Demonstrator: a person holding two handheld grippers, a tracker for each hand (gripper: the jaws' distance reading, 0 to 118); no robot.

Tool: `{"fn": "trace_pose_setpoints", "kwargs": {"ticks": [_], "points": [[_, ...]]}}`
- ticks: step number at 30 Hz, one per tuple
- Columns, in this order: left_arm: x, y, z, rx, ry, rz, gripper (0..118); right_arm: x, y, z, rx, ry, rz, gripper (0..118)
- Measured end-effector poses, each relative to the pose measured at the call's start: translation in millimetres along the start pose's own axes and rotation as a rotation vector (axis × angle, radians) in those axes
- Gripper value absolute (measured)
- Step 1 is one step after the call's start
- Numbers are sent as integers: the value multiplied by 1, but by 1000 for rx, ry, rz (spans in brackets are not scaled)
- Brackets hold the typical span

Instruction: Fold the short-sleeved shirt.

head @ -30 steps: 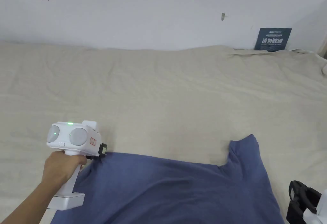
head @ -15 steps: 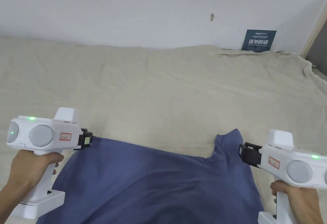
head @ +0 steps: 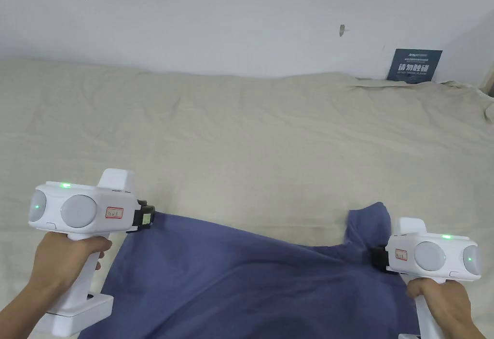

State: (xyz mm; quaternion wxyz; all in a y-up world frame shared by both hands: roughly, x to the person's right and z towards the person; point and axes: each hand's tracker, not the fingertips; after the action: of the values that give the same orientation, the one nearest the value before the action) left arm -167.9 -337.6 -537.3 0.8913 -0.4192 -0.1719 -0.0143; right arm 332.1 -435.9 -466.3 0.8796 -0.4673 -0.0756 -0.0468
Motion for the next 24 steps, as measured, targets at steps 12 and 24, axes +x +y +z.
{"fn": "trace_pose_setpoints", "kwargs": {"ticks": [12,24], "points": [[-5,-6,28,53,44,40,1,-4,-1,107,229,115,2,3],[-4,37,136,279,86,68,1,-3,47,252,561,228,23,3]]}}
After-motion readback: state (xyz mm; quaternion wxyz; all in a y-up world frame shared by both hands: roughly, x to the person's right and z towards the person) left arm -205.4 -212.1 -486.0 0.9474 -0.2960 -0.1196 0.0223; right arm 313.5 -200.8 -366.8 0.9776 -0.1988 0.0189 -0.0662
